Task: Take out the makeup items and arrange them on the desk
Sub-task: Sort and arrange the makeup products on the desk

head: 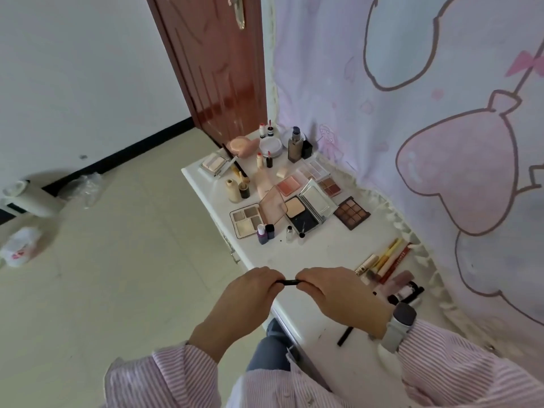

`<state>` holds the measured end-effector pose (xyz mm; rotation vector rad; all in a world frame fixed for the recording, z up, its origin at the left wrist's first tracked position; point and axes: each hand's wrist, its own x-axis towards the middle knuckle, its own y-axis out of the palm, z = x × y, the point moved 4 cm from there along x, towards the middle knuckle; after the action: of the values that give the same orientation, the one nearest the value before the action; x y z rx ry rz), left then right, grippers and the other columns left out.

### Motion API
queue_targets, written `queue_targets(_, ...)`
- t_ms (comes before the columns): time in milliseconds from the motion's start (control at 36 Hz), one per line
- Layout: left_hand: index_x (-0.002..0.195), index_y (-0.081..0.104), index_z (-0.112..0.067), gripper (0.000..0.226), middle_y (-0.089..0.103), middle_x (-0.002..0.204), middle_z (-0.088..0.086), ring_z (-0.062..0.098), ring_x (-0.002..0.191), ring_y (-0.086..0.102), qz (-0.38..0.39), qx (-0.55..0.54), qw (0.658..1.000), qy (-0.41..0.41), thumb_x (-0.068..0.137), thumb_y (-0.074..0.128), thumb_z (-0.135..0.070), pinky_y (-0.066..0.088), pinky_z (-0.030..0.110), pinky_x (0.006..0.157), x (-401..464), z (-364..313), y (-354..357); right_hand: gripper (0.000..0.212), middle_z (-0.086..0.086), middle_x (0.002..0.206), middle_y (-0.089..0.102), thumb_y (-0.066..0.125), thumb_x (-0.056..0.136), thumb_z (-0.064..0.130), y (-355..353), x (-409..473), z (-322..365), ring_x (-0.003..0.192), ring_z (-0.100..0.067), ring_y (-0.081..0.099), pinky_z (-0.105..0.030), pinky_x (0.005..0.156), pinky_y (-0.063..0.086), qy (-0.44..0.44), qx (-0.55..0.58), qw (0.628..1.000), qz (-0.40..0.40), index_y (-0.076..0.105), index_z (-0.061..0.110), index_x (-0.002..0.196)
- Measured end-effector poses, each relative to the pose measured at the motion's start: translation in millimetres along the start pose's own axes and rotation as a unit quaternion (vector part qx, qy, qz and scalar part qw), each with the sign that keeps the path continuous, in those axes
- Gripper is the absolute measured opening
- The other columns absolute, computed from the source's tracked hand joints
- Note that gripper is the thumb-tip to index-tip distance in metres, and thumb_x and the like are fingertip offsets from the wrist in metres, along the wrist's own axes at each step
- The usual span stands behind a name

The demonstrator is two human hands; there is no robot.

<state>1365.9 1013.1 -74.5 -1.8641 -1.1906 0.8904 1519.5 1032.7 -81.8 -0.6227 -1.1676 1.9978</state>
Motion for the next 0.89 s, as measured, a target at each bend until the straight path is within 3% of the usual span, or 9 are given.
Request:
queue_targets(111,0.111,0.056,-0.021,0.028,0.058,0.096,-0.005,0.012,0.084,0.053,0.025,-0.001,1.000,0.003,0.101,0.031,-0.030,0.044,0.027,0.076,10.4,0.4,20.2,0.053,0.003,0.073,0.061,0.015,0.090,0.046,10.8,-5.8,-10.1,0.058,-0.017,0.054,-0.023,0.051,0.032,0.006,-0.009,1.000,-0.015,0.059,0.017,0.095)
queue_targets(222,0.113,0.055,-0.025,0.029,0.059,0.095,-0.006,0.011,0.085,0.053,0.040,0.012,0.999,0.015,0.100,0.030,-0.034,0.046,0.029,0.075,17.5,3.5,36.2,0.029,0.008,0.048,0.049,0.036,0.089,0.035,16.0,-11.9,-20.4,0.037,-0.006,0.032,-0.008,0.040,0.011,0.027,-0.014,0.999,-0.038,0.058,0.020,0.076)
queue_targets(389,0.110,0.057,-0.026,0.027,0.058,0.085,-0.009,0.010,0.075,0.050,0.074,-0.013,0.997,0.021,0.100,0.034,-0.034,0.042,0.025,0.069,26.6,9.5,53.4,0.029,0.008,0.042,0.046,0.038,0.089,0.036,30.7,-13.5,-34.0,0.033,-0.006,0.026,-0.010,0.037,0.009,0.017,-0.033,0.999,-0.018,0.061,0.022,0.078)
queue_targets(500,0.100,0.057,-0.021,0.028,0.051,0.072,-0.011,0.010,0.065,0.046,0.087,-0.005,0.996,0.017,0.099,0.034,-0.037,0.041,0.025,0.064,33.8,13.5,59.1,0.029,0.007,0.052,0.054,0.038,0.091,0.036,37.9,-7.7,-44.9,0.036,-0.007,0.043,-0.016,0.036,0.025,0.009,-0.023,0.999,0.023,0.061,0.020,0.084)
queue_targets(583,0.089,0.054,-0.020,0.031,0.042,0.060,-0.011,0.010,0.058,0.042,0.080,0.009,0.997,0.000,0.098,0.034,-0.041,0.036,0.024,0.058,39.3,22.6,60.6,0.024,0.002,0.083,0.062,0.040,0.098,0.028,37.9,-1.3,-50.2,0.063,-0.014,0.054,-0.026,0.058,0.043,0.026,0.013,0.997,0.066,0.058,0.014,0.106)
queue_targets(639,0.081,0.049,-0.021,0.029,0.041,0.057,-0.010,0.010,0.055,0.041,0.068,0.012,0.997,-0.015,0.097,0.036,-0.042,0.032,0.021,0.053,42.2,31.7,60.6,0.025,0.001,0.094,0.060,0.037,0.099,0.024,36.0,1.4,-56.5,0.070,-0.010,0.050,-0.019,0.064,0.038,0.059,0.051,0.993,0.083,0.054,0.013,0.113)
queue_targets(722,0.075,0.043,-0.023,0.031,0.040,0.054,-0.009,0.011,0.049,0.039,0.065,0.017,0.997,-0.023,0.096,0.036,-0.044,0.028,0.021,0.049,44.6,38.3,62.1,0.023,0.005,0.085,0.055,0.038,0.099,0.023,38.7,4.7,-63.8,0.061,-0.004,0.043,-0.017,0.058,0.034,0.096,0.091,0.986,0.099,0.055,0.012,0.109)
queue_targets(889,0.064,0.039,-0.024,0.043,0.037,0.048,-0.007,0.010,0.043,0.034,0.076,0.034,0.995,-0.060,0.091,0.037,-0.057,0.024,0.020,0.046,50.5,46.9,69.7,0.020,0.003,0.089,0.056,0.042,0.098,0.020,44.5,7.9,-71.5,0.077,-0.015,0.052,-0.018,0.067,0.037,0.112,0.090,0.986,0.090,0.056,0.011,0.107)
